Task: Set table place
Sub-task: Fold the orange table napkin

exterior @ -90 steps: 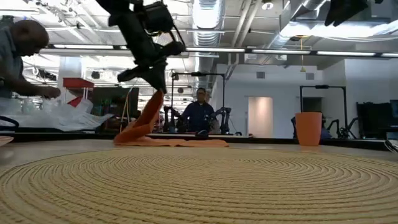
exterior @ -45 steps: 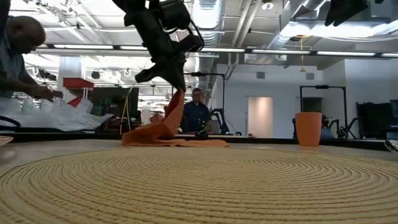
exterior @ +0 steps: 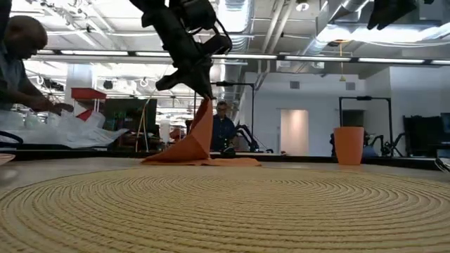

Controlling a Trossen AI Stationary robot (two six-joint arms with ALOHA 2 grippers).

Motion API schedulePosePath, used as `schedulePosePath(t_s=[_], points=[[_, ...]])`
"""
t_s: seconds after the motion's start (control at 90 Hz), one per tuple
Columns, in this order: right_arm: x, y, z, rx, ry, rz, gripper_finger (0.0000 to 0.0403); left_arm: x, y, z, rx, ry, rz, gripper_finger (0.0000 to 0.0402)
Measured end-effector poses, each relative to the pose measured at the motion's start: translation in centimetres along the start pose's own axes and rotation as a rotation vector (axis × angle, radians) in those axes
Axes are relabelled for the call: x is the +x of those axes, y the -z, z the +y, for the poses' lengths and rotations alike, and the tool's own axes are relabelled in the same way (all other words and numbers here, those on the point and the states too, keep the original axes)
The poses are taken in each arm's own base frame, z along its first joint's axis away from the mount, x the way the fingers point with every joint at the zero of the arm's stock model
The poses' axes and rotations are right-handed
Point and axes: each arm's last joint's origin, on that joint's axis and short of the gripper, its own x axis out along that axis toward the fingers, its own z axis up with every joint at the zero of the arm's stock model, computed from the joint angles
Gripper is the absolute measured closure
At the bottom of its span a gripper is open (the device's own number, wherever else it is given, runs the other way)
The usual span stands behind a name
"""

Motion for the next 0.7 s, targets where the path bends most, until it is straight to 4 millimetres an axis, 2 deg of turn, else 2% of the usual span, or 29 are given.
schedulePosePath(t_s=[0.244, 0.322, 0.6, 0.7], points=[[0.0, 0.0, 0.0, 0.0, -0.001, 0.0, 0.0251, 0.0, 0.0, -0.2, 0.042, -0.008, -0.028, 0.0402], [0.0, 0.0, 0.0, 0.0, -0.003, 0.0, 0.0248, 0.7, 0.2, -0.5, 0.074, -0.002, -0.024, 0.0401], [0.0, 0.1, 0.1, 0.0, -0.05, 0.023, 0.0237, 6.3, 1.8, -1.8, 0.083, 0.055, 0.065, 0.035], [0.0, 0.1, 0.1, 0.0, -0.053, 0.024, 0.0235, 7.7, 2.0, -2.2, 0.06, 0.072, 0.059, 0.0331]])
